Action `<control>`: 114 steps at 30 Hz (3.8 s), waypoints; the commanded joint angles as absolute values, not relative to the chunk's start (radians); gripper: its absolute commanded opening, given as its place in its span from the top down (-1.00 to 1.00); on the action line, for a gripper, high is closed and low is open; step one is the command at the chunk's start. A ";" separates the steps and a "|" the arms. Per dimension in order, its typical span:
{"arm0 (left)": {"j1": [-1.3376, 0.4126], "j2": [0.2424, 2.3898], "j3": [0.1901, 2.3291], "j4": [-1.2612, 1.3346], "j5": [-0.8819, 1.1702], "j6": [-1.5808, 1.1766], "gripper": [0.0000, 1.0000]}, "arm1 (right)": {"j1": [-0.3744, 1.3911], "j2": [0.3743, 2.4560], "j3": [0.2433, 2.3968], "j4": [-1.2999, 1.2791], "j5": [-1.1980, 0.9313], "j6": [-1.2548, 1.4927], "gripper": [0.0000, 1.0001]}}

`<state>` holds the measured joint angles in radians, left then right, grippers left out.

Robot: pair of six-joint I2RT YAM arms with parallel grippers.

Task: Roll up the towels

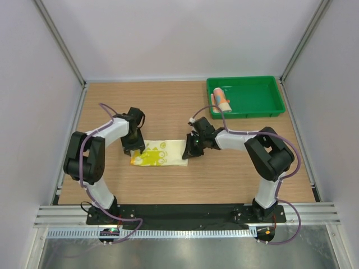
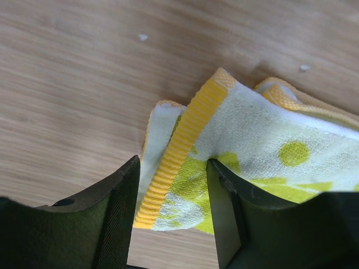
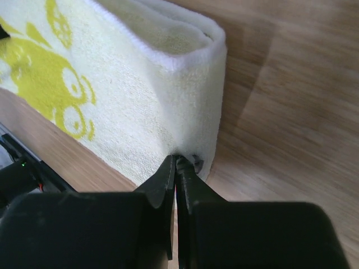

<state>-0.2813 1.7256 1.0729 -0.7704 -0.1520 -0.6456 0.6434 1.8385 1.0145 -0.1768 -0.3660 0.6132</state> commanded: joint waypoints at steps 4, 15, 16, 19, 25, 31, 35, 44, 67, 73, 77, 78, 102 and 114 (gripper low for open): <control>-0.290 1.818 1.210 -0.753 -0.253 -0.598 -0.03 | 0.657 1.761 0.890 -0.156 -0.331 0.653 0.91; -0.508 1.698 1.370 -0.830 -0.524 -0.517 -0.09 | 0.658 1.609 1.047 -0.282 -0.413 0.630 0.25; -0.547 1.684 1.377 -0.839 -0.540 -0.514 -0.10 | 0.655 1.609 1.070 -0.299 -0.414 0.627 0.22; -0.601 1.614 1.376 -0.856 -0.568 -0.520 -0.10 | 0.629 1.631 1.143 -0.322 -0.414 0.615 0.22; -0.721 1.507 1.305 -0.870 -0.571 -0.577 -0.08 | 0.542 1.775 1.143 -0.253 -0.474 0.624 0.54; -0.805 1.454 1.267 -0.888 -0.563 -0.632 -0.08 | 0.492 1.855 1.042 -0.164 -0.500 0.637 0.63; -0.851 1.466 1.264 -0.882 -0.574 -0.649 -0.06 | 0.483 1.861 0.976 -0.135 -0.491 0.638 0.65; -1.072 1.566 1.299 -0.853 -0.633 -0.637 -0.04 | 0.454 1.790 0.986 -0.202 -0.501 0.607 0.60; -1.267 1.864 1.338 -0.695 -0.580 -0.709 -0.04 | 0.152 1.457 0.977 -0.477 -0.512 0.540 0.11; -1.249 1.930 1.327 -0.680 -0.583 -0.738 -0.07 | 0.152 1.453 0.983 -0.483 -0.523 0.545 0.11; -1.229 1.936 1.292 -0.661 -0.568 -0.752 0.00 | 0.152 1.454 0.991 -0.489 -0.522 0.540 0.11; -1.220 1.934 1.279 -0.641 -0.557 -0.750 0.01 | 0.152 1.453 0.991 -0.491 -0.522 0.541 0.12; -1.172 1.763 1.121 -0.494 -0.442 -0.703 0.92 | 0.360 1.575 0.902 -0.352 -0.572 0.627 -0.47; -1.158 1.651 1.098 -0.508 -0.416 -0.730 0.96 | 0.428 1.758 0.931 -0.230 -0.552 0.687 -0.24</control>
